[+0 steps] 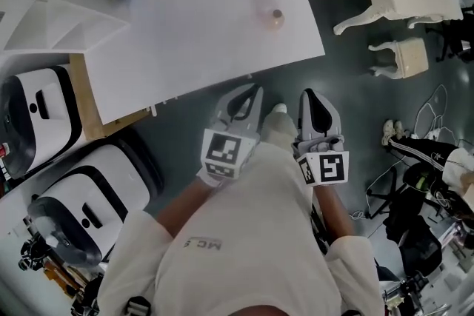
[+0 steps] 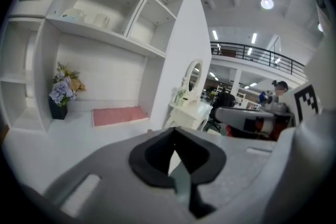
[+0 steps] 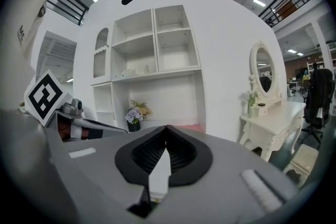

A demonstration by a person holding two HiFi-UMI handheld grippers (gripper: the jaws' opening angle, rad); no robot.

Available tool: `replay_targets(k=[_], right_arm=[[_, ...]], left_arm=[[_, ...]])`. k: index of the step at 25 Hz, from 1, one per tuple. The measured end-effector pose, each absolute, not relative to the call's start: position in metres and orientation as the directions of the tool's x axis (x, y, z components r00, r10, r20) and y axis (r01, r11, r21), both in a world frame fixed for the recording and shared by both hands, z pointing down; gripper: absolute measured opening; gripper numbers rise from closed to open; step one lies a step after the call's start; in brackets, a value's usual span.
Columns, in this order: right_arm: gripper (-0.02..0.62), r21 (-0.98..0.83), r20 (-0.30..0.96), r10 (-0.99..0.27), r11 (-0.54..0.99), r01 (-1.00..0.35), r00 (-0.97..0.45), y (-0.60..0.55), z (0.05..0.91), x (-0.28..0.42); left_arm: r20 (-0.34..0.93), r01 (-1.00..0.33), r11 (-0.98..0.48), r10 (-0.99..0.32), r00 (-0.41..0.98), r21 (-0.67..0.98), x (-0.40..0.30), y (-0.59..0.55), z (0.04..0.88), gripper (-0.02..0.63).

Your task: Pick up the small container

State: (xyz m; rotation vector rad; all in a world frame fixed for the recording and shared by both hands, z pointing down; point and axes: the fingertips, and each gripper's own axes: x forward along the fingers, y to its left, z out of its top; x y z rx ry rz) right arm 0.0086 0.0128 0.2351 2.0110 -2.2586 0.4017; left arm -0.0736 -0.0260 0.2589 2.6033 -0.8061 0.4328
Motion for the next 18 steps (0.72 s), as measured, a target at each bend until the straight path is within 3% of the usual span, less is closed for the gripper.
replay_targets(k=[18], right_arm=[[0.055, -0.112, 0.237, -0.936, 0.239, -0.964, -0.26, -0.114, 0.291, 0.059]], left_arm=[[0.481, -0.691, -0.679, -0.532, 0.697, 0.251, -0.023, -0.115, 0.315, 0.0]])
